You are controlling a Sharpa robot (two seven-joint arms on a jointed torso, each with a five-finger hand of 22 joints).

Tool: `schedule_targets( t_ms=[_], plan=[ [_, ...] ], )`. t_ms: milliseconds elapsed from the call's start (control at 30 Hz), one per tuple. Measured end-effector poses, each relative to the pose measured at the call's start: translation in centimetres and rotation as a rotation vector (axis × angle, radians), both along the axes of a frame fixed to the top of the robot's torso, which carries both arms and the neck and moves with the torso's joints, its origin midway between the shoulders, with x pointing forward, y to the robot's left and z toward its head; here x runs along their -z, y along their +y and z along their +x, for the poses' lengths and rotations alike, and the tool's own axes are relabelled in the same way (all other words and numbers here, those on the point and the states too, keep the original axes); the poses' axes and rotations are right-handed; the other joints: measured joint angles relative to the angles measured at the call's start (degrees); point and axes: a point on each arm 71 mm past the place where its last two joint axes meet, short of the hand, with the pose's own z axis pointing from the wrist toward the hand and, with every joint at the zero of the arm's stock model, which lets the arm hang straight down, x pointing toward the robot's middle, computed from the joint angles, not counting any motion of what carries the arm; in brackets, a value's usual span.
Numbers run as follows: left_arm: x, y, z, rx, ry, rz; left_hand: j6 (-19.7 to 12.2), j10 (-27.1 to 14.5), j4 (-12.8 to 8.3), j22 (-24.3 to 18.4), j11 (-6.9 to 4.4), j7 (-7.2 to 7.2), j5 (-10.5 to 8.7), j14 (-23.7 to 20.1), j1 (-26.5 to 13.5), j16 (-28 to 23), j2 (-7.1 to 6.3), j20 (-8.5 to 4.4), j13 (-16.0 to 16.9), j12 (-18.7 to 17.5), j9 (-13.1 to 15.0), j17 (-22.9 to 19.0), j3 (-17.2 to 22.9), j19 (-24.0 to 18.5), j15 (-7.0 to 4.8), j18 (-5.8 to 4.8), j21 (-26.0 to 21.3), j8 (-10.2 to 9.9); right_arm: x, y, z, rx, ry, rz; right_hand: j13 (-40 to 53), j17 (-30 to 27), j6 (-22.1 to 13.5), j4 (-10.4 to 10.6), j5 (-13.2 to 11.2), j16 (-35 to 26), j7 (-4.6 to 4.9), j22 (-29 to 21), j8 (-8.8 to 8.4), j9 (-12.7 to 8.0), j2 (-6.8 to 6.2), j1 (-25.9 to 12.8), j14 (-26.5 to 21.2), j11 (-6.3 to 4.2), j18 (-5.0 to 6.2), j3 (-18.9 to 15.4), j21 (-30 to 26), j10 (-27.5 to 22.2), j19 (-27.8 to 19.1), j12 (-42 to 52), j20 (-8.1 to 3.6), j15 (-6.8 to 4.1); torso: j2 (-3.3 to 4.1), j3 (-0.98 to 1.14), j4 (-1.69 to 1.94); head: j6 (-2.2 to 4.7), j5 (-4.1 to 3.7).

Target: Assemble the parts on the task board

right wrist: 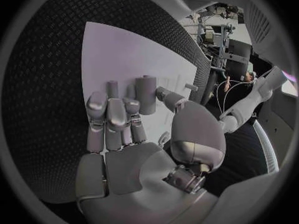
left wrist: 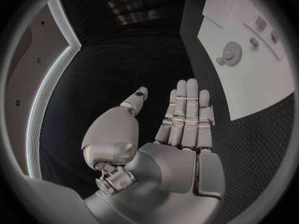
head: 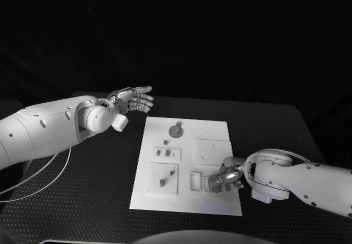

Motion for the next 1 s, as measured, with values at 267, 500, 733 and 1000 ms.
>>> schedule_targets(
  t_ms=[267, 500, 733, 1000],
  plan=[
    [0.0, 0.0, 0.0, 0.000, 0.001, 0.001, 0.0, 0.0, 0.0, 0.0, 0.00, 0.00, 0.00, 0.0, 0.0, 0.0, 0.00, 0.00, 0.0, 0.0, 0.0, 0.0, 0.0, 0.0, 0.00, 0.00, 0.0, 0.0, -0.6, -0.2, 0.0, 0.012, -0.011, 0.013, 0.0, 0.1, 0.0, -2.4, 0.0, 0.0, -0.01, -0.1, -0.05, 0.1, -0.28, -0.7, 0.3, -0.01, 0.04, 2.4, 0.0, -0.2, 0.0, 0.0, 0.01, -0.10, 0.00, 0.02, -0.03, 0.12, -0.04],
    [0.0, 0.0, 0.0, 0.001, 0.002, 0.002, 0.0, 0.0, 0.0, 0.0, 0.00, 0.00, 0.00, 0.0, 0.0, 0.0, 0.00, 0.00, 0.0, 0.0, 0.0, 0.0, 0.0, 0.0, 0.00, 0.00, 0.0, 0.0, -1.8, -0.1, 0.3, 0.014, -0.029, 0.031, 0.0, 0.2, 0.3, -2.4, 0.0, 0.0, 0.06, -0.1, 0.25, 0.1, -0.50, -1.0, 0.3, -0.21, 0.04, 2.4, 0.0, 0.0, 0.0, 0.0, 0.02, -0.10, 0.00, 0.03, -0.03, 0.16, 0.01],
    [0.1, 0.0, 0.0, 0.002, 0.003, 0.003, 0.0, 0.0, 0.0, 0.0, 0.00, 0.00, 0.00, 0.0, 0.0, 0.0, 0.00, 0.00, 0.0, 0.0, 0.0, 0.0, 0.0, 0.0, 0.00, 0.00, 0.0, 0.0, -3.0, 0.3, 0.6, 0.021, -0.043, 0.055, 0.0, 0.2, 0.3, -2.5, 0.3, 0.0, 0.06, -0.2, 0.30, 0.1, -0.26, -1.2, 0.3, 0.01, 0.06, 2.5, 0.0, 0.2, 0.1, 0.0, 0.11, -0.09, 0.00, -0.04, -0.04, 0.28, -0.08],
    [0.1, 0.0, 0.0, 0.002, 0.004, 0.005, 0.0, 0.0, 0.0, 0.0, 0.00, 0.00, 0.00, 0.0, 0.0, 0.0, 0.00, 0.00, 0.0, 0.0, 0.0, 0.0, 0.0, 0.0, 0.00, 0.00, 0.0, 0.0, -3.2, 2.1, 0.8, 0.034, 0.000, 0.098, 0.0, 0.3, 0.3, -2.5, 0.2, 0.0, 0.05, -0.3, 0.30, 0.1, -0.04, -1.4, 0.3, 0.02, 0.08, 2.4, 0.0, 0.2, 0.1, 0.0, 0.12, -0.08, -0.03, -0.17, -0.02, 0.40, -0.18]
  ],
)
